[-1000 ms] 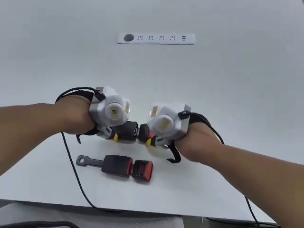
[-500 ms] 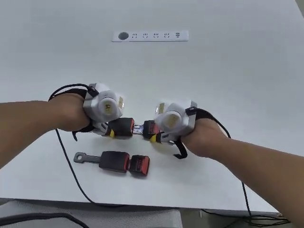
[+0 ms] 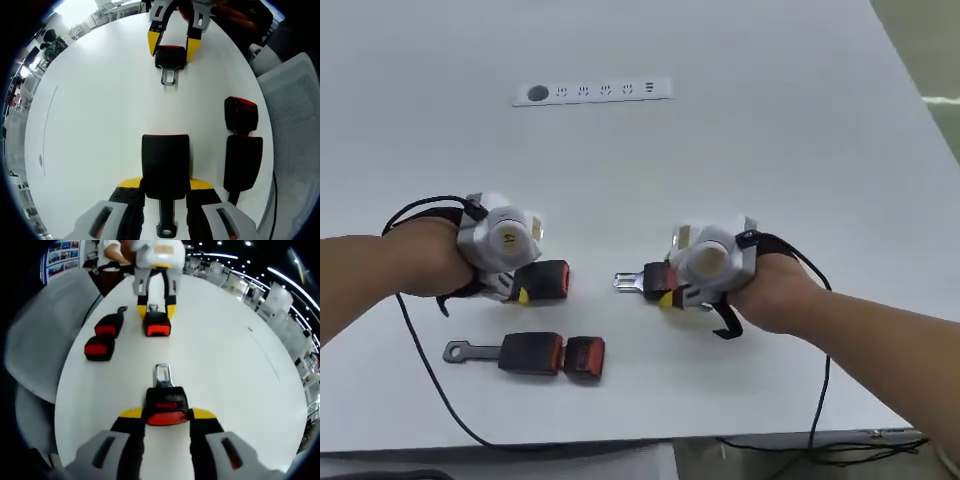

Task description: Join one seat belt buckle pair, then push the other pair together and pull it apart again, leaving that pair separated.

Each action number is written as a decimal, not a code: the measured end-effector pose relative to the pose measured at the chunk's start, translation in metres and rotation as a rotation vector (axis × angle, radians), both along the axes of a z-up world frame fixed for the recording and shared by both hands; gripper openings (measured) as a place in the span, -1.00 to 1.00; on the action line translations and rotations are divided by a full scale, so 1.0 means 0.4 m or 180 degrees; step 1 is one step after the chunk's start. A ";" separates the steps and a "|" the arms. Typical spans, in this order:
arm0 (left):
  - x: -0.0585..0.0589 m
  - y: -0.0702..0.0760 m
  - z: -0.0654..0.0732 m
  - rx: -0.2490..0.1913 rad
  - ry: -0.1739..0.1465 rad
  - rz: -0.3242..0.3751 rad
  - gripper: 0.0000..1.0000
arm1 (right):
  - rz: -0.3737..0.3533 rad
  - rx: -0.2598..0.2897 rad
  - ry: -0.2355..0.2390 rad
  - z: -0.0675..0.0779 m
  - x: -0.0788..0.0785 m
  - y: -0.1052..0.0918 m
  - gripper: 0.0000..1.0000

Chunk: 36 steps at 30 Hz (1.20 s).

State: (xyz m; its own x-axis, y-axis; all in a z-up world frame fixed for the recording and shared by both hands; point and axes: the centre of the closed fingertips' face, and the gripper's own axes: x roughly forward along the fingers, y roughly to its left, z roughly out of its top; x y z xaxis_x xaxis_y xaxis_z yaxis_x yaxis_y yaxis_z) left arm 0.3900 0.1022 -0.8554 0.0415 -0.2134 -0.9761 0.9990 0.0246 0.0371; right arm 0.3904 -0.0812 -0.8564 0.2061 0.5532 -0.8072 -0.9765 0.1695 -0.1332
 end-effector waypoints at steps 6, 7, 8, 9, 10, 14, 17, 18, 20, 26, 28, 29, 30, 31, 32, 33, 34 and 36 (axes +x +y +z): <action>-0.002 -0.001 0.005 0.0006 -0.0011 -0.0016 -0.35 | 0.0013 -0.0038 0.0100 -0.002 -0.015 -0.038 -0.33; 0.000 0.002 0.004 0.0010 -0.0014 -0.0012 -0.35 | 0.0016 -0.0038 0.0100 -0.002 -0.015 -0.042 -0.33; 0.001 0.003 0.005 0.0010 -0.0020 -0.0005 -0.35 | 0.0013 -0.0048 0.0091 -0.002 -0.014 -0.046 -0.33; 0.001 0.002 0.005 0.0007 -0.0023 0.0010 -0.35 | 0.0005 -0.0058 0.0089 -0.002 -0.013 -0.048 -0.32; 0.001 0.003 0.006 0.0003 -0.0023 0.0057 -0.35 | -0.0005 -0.0069 0.0088 -0.003 -0.013 -0.052 -0.32; 0.005 0.003 0.005 0.0024 -0.0023 0.0048 -0.35 | -0.0063 -0.0098 0.0119 -0.003 -0.015 -0.062 -0.31; 0.006 0.004 0.005 0.0049 -0.0036 0.0076 -0.35 | -0.0150 -0.0125 0.0085 0.000 -0.010 -0.069 -0.18; 0.006 0.005 0.006 0.0047 -0.0045 0.0091 -0.35 | -0.0168 -0.0134 0.0087 0.001 -0.011 -0.071 -0.13; 0.006 0.005 0.007 0.0027 -0.0057 0.0106 -0.35 | -0.0254 -0.0141 0.0095 -0.001 -0.009 -0.074 -0.12; 0.015 0.010 0.019 -0.0088 -0.0266 0.0240 -0.28 | -0.0697 0.0032 0.0178 0.008 -0.017 -0.079 0.02; 0.008 0.027 0.029 -0.0186 -0.0259 0.0472 -0.13 | -0.0900 0.0257 0.0408 0.019 -0.045 -0.071 0.11; 0.008 0.033 0.039 -0.0396 -0.0212 0.0826 -0.09 | -0.0916 0.0303 0.0356 0.028 -0.052 -0.075 0.16; 0.011 0.049 0.047 -0.0458 -0.0227 0.1003 -0.04 | -0.0934 0.0309 0.0336 0.033 -0.058 -0.082 0.18; 0.017 0.068 0.058 -0.0484 -0.0301 0.1078 0.04 | -0.0950 0.0329 0.0330 0.039 -0.066 -0.085 0.20; 0.020 0.089 0.079 -0.0582 -0.0412 0.1147 0.06 | -0.0965 0.0353 0.0317 0.046 -0.075 -0.088 0.23; 0.014 0.100 0.090 -0.0642 -0.0428 0.1201 0.06 | -0.0997 0.0393 0.0270 0.058 -0.083 -0.092 0.24; -0.002 0.119 0.108 -0.0724 -0.0453 0.1289 0.09 | -0.1021 0.0416 0.0242 0.065 -0.089 -0.095 0.26; -0.038 0.159 0.134 -0.0780 -0.0511 0.1318 0.15 | -0.1086 0.0535 0.0219 0.088 -0.104 -0.094 0.27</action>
